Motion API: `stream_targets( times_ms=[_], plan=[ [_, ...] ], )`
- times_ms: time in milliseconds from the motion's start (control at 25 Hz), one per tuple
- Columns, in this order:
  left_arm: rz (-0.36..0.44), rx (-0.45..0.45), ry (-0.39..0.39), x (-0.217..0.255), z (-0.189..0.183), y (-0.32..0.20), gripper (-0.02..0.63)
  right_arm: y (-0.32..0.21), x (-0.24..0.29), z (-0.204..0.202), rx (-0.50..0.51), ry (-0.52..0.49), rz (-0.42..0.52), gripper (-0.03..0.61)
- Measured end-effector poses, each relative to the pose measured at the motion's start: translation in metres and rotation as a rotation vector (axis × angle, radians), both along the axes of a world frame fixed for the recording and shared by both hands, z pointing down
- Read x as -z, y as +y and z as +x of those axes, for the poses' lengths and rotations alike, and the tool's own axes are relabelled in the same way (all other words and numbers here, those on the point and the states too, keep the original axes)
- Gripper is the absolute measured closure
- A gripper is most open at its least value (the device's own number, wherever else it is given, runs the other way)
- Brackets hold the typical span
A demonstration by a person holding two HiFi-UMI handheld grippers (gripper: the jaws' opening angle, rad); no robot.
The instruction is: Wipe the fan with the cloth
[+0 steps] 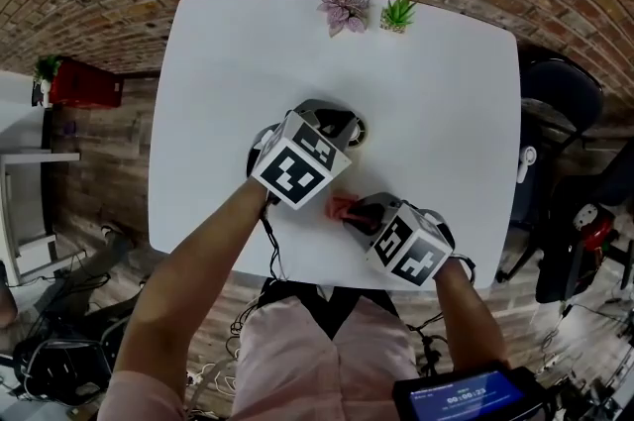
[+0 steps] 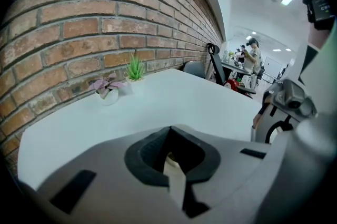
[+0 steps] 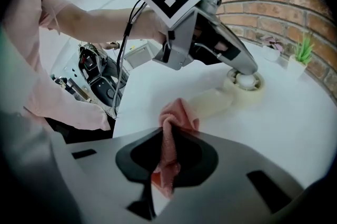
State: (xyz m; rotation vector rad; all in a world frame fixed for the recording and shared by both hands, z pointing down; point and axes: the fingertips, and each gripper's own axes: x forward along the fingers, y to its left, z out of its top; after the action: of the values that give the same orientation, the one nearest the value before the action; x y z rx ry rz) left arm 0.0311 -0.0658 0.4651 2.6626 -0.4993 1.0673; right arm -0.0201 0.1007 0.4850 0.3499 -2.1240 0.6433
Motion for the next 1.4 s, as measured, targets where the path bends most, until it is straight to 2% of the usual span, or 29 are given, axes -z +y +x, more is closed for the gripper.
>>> stream_targets(
  times_ms=[160,320,520,920,1400],
  plan=[
    [0.004,0.01,0.002,-0.001,-0.001,0.0,0.603,0.005,-0.002,-0.011,-0.006,-0.028,0.001,0.54],
    [-0.025,0.024,0.007,-0.002,-0.002,0.002,0.603,0.004,0.0,-0.027,-0.01,-0.048,0.015,0.54],
    [-0.03,0.006,-0.001,-0.001,0.001,0.007,0.603,0.001,-0.002,-0.032,-0.053,-0.045,0.025,0.54],
    [-0.027,0.0,-0.023,-0.001,0.0,0.012,0.603,-0.017,-0.009,-0.003,-0.173,0.025,0.066,0.54],
    [-0.016,0.017,-0.035,-0.002,-0.003,0.01,0.603,-0.018,-0.01,0.025,-0.222,0.039,0.054,0.54]
  ],
)
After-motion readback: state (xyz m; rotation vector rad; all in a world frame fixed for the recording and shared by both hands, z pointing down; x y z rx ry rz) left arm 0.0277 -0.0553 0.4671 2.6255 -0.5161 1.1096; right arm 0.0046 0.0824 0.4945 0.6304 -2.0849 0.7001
